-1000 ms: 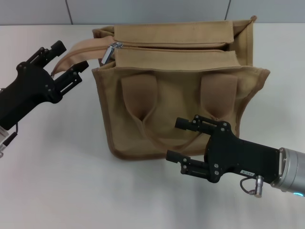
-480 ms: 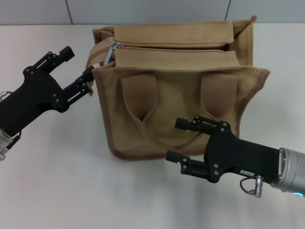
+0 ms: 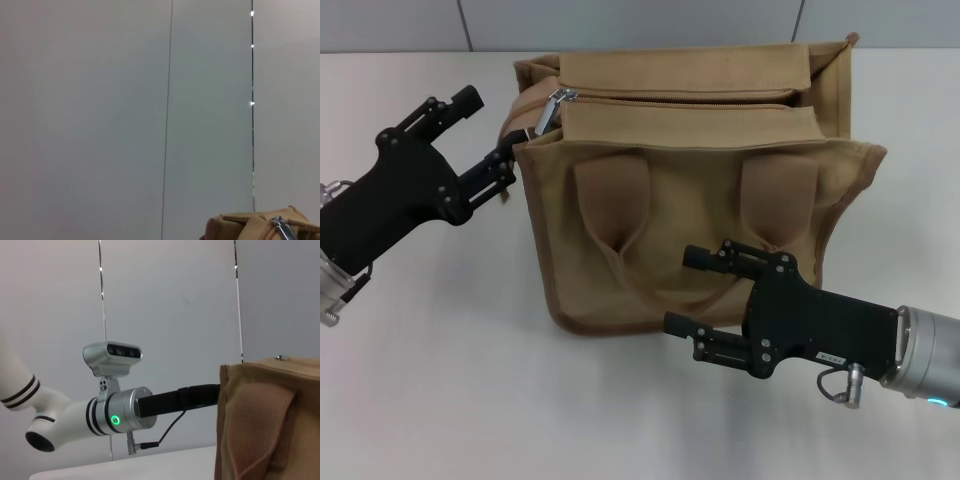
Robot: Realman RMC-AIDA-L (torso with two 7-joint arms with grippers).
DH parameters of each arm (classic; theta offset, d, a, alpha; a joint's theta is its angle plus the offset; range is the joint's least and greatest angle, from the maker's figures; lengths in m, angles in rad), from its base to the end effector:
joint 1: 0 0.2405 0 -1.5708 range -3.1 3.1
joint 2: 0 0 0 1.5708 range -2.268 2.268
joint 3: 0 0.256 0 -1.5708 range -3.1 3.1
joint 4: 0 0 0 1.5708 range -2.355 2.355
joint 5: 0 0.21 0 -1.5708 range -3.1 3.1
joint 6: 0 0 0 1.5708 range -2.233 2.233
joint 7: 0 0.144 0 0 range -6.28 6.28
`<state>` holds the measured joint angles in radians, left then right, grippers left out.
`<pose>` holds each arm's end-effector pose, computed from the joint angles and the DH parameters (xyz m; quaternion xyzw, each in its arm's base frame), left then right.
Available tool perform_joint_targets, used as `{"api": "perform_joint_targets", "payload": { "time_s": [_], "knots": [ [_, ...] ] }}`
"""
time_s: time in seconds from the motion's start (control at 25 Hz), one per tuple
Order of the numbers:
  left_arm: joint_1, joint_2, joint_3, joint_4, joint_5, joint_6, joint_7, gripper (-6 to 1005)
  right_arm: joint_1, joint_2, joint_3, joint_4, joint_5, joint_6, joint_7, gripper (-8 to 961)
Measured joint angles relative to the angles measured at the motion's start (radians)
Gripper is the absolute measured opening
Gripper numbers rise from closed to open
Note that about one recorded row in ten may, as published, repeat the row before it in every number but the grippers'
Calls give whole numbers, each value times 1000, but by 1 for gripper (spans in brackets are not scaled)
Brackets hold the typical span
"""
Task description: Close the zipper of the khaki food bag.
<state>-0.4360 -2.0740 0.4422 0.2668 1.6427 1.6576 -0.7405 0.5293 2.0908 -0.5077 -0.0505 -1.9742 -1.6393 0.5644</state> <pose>-0.2844 0.2951 0.0036 -0.8317 -0.1235 -0.4311 0.3273 0.2518 0.2550 -0.0782 -0.9089 0.0702 0.3868 0.1389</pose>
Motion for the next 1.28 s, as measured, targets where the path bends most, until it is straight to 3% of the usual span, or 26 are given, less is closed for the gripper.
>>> {"api": "perform_joint_targets", "payload": {
  "time_s": [0.4,0.48,0.92,1.28],
  "knots": [
    [13,0,2,-7,-1,28,29,719,6,0,0,0,0,1,0,702],
    [13,0,2,-7,-1,35,30,519,6,0,0,0,0,1,0,702],
    [4,0,4,-20,1,46,37,79,3,0,0,0,0,-11,0,703],
    [-3,0,-2,-44,-12,74,46,22,-43,-8,17,-13,1,-229,21,702]
  ]
}}
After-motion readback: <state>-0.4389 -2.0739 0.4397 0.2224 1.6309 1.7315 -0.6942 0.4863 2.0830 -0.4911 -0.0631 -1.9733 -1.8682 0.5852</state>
